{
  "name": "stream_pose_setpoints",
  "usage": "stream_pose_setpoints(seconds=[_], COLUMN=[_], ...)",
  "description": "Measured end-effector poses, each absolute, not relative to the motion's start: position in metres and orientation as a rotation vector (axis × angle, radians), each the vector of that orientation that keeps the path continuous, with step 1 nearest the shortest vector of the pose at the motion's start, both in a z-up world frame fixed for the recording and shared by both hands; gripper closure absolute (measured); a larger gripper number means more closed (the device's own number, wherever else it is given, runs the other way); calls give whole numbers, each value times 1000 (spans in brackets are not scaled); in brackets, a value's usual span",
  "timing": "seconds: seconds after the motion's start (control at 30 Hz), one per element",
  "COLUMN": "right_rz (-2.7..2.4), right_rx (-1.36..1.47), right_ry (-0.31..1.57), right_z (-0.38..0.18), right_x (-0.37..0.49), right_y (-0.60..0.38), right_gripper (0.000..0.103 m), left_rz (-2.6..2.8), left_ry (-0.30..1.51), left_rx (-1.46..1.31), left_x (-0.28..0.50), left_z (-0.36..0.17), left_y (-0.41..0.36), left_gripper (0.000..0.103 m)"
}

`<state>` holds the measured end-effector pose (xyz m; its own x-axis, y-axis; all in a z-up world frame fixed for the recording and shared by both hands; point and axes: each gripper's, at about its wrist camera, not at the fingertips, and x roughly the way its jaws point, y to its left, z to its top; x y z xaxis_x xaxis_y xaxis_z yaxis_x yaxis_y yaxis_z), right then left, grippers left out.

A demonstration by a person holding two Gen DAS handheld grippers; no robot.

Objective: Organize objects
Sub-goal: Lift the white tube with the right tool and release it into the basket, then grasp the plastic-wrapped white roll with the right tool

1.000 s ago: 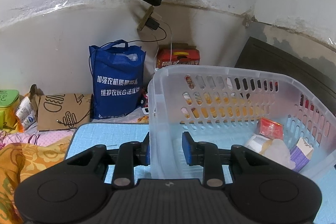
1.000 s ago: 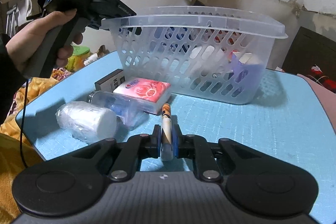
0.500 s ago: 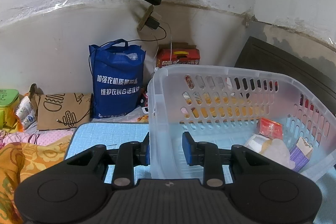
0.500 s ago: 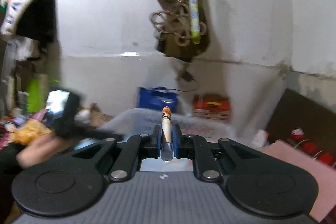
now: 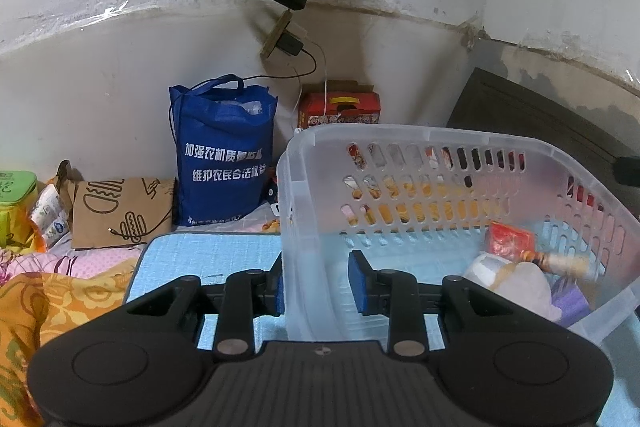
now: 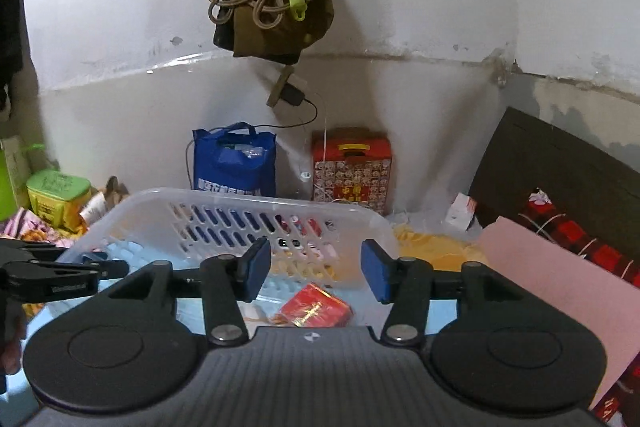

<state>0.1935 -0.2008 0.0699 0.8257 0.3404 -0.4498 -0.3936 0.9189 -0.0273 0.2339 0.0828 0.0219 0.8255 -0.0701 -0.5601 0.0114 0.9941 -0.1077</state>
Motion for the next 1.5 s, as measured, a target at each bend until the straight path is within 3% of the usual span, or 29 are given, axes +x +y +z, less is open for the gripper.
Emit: stream_pose_setpoints(seconds=[0.03, 0.1, 0.17, 0.27, 0.57, 0.77, 1.23, 1.5], right_rz=[393, 386, 386, 392, 329, 402, 534, 549], right_rx=[-113, -87, -46, -27, -36, 137, -65, -85], right_ry=[446, 418, 381, 337, 449, 501, 503, 523], right_z=[70, 71, 71, 65, -1, -31, -59, -64], right_x=[187, 175, 160, 129, 78, 52, 26, 27], right_y=[-204, -210, -216, -223, -203, -198, -104, -94], right_gripper=[49, 38, 8, 1, 0, 0, 0, 5], left_rz=[-45, -47, -47, -46, -33, -29, -29, -31], left_ry=[598, 599, 599, 598, 594, 593, 591, 589], left_rx=[-101, -100, -101, -99, -84, -81, -79, -77], left_x=[234, 234, 234, 234, 233, 232, 233, 234], left_z=[22, 22, 23, 23, 21, 21, 22, 23], left_y=[83, 83, 83, 84, 80, 79, 80, 79], left_gripper=[68, 68, 68, 68, 68, 68, 68, 68])
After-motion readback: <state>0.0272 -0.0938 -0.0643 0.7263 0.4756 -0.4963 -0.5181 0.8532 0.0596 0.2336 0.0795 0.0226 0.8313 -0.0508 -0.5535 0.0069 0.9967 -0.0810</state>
